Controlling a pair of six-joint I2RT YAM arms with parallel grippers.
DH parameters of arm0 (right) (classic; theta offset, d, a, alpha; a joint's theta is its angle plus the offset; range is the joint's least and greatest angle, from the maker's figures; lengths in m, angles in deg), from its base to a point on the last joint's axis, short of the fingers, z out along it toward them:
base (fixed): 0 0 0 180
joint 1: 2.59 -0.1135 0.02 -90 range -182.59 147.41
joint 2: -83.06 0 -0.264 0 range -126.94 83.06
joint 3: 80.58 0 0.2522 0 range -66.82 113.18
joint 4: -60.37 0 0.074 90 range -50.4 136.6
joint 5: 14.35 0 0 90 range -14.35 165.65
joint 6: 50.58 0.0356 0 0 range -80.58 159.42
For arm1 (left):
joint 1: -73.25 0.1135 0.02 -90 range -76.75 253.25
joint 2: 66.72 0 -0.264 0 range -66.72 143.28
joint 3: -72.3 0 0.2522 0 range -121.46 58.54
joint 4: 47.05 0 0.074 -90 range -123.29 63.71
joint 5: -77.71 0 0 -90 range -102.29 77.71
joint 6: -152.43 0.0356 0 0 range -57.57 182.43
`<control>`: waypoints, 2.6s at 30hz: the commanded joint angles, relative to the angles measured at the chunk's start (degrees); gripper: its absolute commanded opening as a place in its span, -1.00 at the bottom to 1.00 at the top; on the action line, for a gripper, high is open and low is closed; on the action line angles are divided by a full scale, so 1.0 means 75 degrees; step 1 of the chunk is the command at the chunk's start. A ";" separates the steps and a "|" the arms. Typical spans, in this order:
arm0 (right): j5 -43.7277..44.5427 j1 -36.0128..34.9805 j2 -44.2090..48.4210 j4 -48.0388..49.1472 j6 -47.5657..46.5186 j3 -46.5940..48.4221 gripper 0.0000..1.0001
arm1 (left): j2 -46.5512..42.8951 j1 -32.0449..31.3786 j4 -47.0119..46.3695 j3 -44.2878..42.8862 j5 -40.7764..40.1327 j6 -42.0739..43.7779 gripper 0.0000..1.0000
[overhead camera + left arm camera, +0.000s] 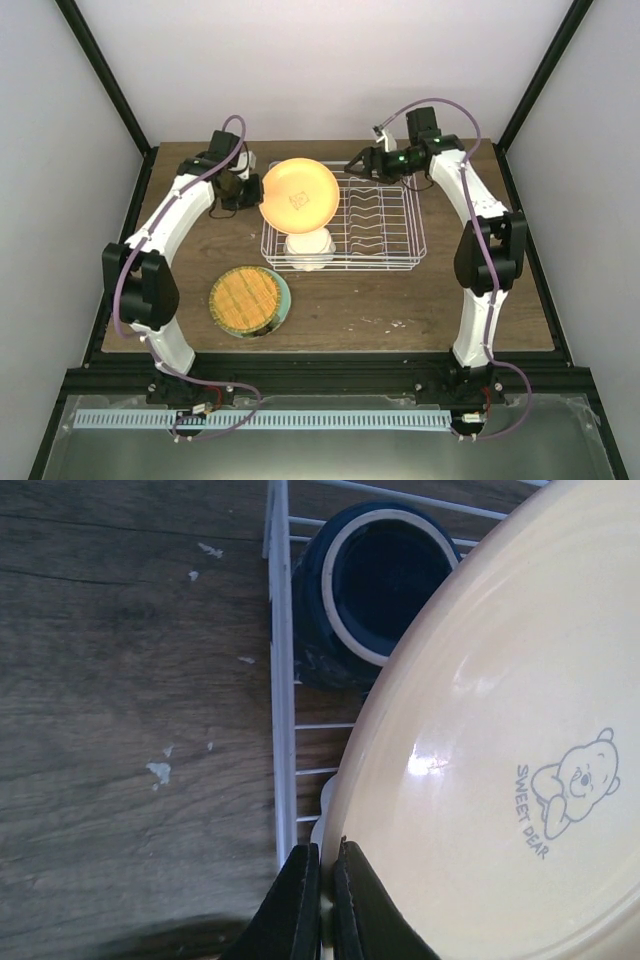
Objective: Load the mixed dishes into the dish rack
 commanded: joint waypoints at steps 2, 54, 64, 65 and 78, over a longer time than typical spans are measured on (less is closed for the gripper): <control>-0.0526 -0.0435 -0.0210 0.0137 -0.0301 0.0164 0.59 | 0.0261 0.0012 -0.0527 -0.0273 0.0457 0.0101 -1.00; 0.4169 -0.0670 0.1779 0.3771 -0.5979 -0.1102 -0.99 | -0.0004 0.0824 0.0881 -0.0926 0.0235 0.1178 1.00; 0.3951 -0.0041 0.3226 0.5664 -0.8243 -0.3852 -0.99 | 0.0151 0.0885 0.0799 -0.0902 0.0167 0.1285 1.00; 0.3954 -0.0004 0.3245 0.5649 -0.8345 -0.3896 -0.99 | 0.0186 0.0878 0.0799 -0.0942 0.0185 0.1278 1.00; 0.3984 0.0012 0.2898 0.5301 -0.9654 -0.4238 -0.99 | 0.0403 0.0893 0.0823 -0.1011 0.0248 0.1195 1.00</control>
